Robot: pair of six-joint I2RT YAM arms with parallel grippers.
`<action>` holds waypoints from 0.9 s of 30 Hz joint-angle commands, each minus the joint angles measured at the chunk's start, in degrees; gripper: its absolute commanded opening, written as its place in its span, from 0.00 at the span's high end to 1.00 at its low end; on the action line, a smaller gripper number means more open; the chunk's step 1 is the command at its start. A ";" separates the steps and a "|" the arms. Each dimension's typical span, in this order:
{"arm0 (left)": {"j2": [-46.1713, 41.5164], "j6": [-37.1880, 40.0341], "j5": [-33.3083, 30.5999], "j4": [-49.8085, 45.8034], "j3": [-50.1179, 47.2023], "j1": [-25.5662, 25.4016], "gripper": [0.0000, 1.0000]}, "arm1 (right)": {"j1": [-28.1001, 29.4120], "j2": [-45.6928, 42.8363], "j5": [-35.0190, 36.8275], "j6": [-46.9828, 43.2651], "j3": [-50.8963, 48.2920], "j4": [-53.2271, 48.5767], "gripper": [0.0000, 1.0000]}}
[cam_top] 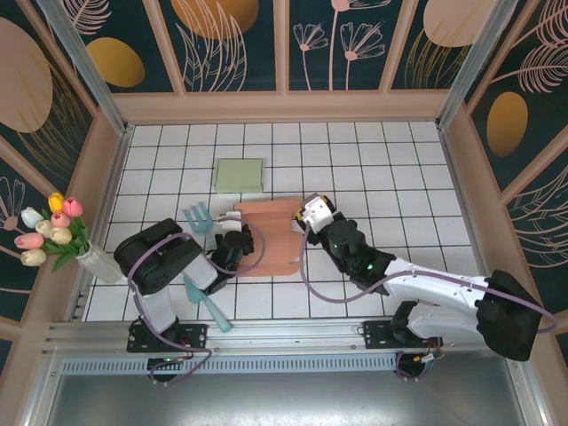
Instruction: Fold the paper box
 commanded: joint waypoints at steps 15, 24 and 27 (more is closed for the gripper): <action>-12.63 3.06 16.54 4.38 -6.29 0.10 1.00 | 9.19 -1.21 4.14 41.35 9.43 -22.96 0.58; -12.70 2.25 18.09 3.32 -5.98 0.13 1.00 | 17.95 0.23 12.21 42.46 16.17 -29.71 0.57; -12.43 2.19 18.69 2.09 -5.20 0.09 1.00 | 21.09 1.23 16.95 43.12 18.66 -33.45 0.57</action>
